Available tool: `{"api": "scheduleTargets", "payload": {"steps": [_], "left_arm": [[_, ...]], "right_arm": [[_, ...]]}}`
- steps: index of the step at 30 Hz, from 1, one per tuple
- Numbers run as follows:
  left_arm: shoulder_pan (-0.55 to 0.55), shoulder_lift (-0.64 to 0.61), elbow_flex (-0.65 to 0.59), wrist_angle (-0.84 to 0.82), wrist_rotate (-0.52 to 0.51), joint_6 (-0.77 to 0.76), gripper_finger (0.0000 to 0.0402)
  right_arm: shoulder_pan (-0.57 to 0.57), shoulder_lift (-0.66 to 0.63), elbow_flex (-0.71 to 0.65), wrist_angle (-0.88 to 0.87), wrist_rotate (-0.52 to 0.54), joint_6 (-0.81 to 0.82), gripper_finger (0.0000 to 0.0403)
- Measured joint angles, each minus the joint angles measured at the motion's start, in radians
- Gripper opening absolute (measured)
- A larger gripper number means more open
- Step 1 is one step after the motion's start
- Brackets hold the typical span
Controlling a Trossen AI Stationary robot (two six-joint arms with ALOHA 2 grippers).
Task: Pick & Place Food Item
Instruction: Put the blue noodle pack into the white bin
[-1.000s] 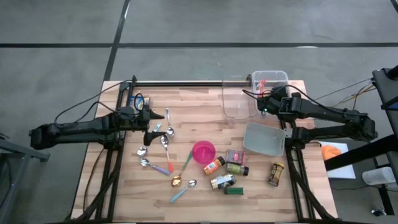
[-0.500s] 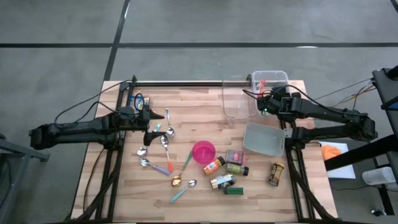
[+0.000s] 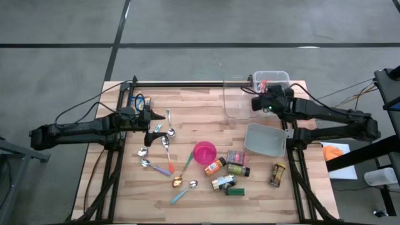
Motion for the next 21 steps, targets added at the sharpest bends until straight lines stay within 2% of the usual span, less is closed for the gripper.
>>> {"api": "scheduleTargets", "payload": {"steps": [6, 14, 21], "left_arm": [[0.0, 0.0, 0.0, 0.0, 0.0, 0.0, 0.0394], [0.0, 0.0, 0.0, 0.0, 0.0, 0.0, 0.0394], [0.0, 0.0, 0.0, 0.0, 0.0, 0.0, 0.0394]], "right_arm": [[0.107, -0.027, 0.001, 0.206, -0.069, -0.201, 0.0192], [0.264, -0.019, -0.012, 0.458, -0.225, -0.449, 0.0192], [0.37, -0.02, -0.127, 0.812, -0.312, -0.647, 0.0192]]}}
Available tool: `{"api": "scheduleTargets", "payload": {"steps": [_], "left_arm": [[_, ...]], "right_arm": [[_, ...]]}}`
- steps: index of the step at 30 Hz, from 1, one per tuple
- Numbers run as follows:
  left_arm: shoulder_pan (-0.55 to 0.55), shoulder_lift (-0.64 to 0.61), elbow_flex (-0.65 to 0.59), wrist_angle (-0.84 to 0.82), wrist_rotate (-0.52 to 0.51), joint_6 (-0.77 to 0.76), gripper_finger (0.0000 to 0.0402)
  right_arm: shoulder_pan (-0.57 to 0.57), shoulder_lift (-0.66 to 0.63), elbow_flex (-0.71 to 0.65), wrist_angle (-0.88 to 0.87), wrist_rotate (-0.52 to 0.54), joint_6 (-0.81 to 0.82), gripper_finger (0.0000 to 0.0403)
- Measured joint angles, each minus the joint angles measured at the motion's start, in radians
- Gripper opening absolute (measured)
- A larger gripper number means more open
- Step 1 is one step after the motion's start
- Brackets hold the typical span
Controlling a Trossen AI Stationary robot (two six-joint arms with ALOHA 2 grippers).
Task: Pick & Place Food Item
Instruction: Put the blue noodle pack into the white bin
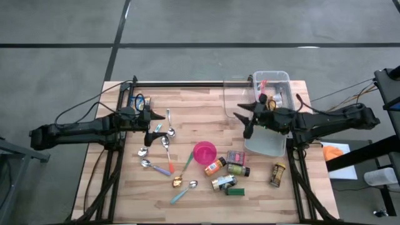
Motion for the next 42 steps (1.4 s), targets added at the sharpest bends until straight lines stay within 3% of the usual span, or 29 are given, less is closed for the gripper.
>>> {"api": "scheduleTargets", "payload": {"steps": [4, 7, 42], "left_arm": [[0.0, 0.0, 0.0, 0.0, 0.0, 0.0, 0.0394], [0.0, 0.0, 0.0, 0.0, 0.0, 0.0, 0.0394], [0.0, 0.0, 0.0, 0.0, 0.0, 0.0, 0.0394]], "right_arm": [[0.032, -0.003, -0.084, 0.217, -0.044, -0.164, 0.0192], [0.043, -0.015, -0.107, 0.27, -0.051, -0.201, 0.0192], [0.044, -0.028, -0.115, 0.268, -0.051, -0.193, 0.0192]]}}
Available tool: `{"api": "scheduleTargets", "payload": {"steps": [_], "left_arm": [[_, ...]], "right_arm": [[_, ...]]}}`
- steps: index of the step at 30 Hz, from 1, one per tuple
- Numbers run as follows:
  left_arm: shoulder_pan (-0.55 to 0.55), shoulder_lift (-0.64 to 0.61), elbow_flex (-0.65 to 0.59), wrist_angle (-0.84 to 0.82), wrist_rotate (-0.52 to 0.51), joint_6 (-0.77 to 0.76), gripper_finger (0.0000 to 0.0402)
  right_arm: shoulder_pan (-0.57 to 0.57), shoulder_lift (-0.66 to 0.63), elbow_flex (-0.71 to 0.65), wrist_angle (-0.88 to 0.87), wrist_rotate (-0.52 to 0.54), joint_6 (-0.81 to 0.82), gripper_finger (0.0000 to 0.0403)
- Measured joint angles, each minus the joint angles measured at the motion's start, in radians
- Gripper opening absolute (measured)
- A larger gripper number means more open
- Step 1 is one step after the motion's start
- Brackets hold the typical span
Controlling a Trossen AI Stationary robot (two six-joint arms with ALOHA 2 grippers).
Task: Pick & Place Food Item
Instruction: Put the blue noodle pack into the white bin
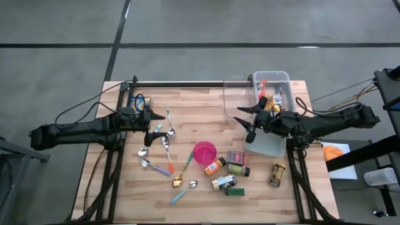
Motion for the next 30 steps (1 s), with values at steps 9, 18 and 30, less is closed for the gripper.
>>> {"api": "scheduleTargets", "payload": {"steps": [9, 18, 30], "left_arm": [[0.0, 0.0, 0.0, 0.0, 0.0, 0.0, 0.0394], [0.0, 0.0, 0.0, -0.099, 0.0, -0.238, 0.0394], [0.0, -0.001, 0.0, -0.046, -0.03, -0.819, 0.0394]], "right_arm": [[0.0, 0.001, 0.0, -0.001, 0.0, -0.144, 0.0192], [0.0, 0.001, 0.0, -0.001, 0.001, -0.141, 0.0192], [0.0, 0.001, 0.0, -0.001, 0.001, -0.139, 0.0192]]}}
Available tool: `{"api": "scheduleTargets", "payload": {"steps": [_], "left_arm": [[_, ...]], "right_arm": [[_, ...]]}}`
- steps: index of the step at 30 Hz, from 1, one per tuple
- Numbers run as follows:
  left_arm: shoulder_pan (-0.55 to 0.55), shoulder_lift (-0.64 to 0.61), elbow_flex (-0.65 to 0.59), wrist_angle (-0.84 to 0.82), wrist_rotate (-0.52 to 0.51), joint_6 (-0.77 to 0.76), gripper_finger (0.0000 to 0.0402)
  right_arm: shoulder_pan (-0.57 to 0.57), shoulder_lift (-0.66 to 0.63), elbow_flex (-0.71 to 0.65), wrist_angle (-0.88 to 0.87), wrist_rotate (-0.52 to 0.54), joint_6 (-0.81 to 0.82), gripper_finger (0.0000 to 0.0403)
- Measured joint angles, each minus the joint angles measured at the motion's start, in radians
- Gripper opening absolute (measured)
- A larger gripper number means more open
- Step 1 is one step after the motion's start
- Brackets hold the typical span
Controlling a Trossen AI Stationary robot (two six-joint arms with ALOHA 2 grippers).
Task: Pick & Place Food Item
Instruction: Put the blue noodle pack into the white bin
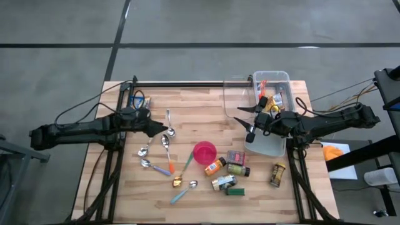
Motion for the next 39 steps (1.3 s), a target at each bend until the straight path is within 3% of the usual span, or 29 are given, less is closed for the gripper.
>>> {"api": "scheduleTargets", "payload": {"steps": [7, 16, 20, 26, 34, 39], "left_arm": [[0.0, 0.001, 0.027, -0.077, -0.046, -0.16, 0.0394], [0.0, 0.053, 0.23, -0.507, -0.184, -0.398, 0.0394], [0.0, 0.115, 0.277, -0.533, -0.254, -0.454, 0.0394], [0.017, 0.233, 0.33, -0.602, -0.266, -0.532, 0.0394], [0.142, 0.36, 0.375, -0.691, -0.278, -0.687, 0.0394], [0.22, 0.442, 0.375, -0.686, -0.262, -0.697, 0.0394]], "right_arm": [[0.0, 0.0, 0.0, 0.0, 0.0, 0.0, 0.0192], [0.0, 0.0, 0.0, 0.0, 0.0, 0.0, 0.0192], [0.0, 0.0, 0.0, 0.0, 0.0, 0.0, 0.0192], [0.0, 0.0, 0.0, 0.0, 0.0, 0.0, 0.0192], [0.0, 0.0, 0.0, 0.0, 0.0, 0.0, 0.0192], [0.0, 0.0, 0.0, 0.0, 0.0, 0.0, 0.0192]]}}
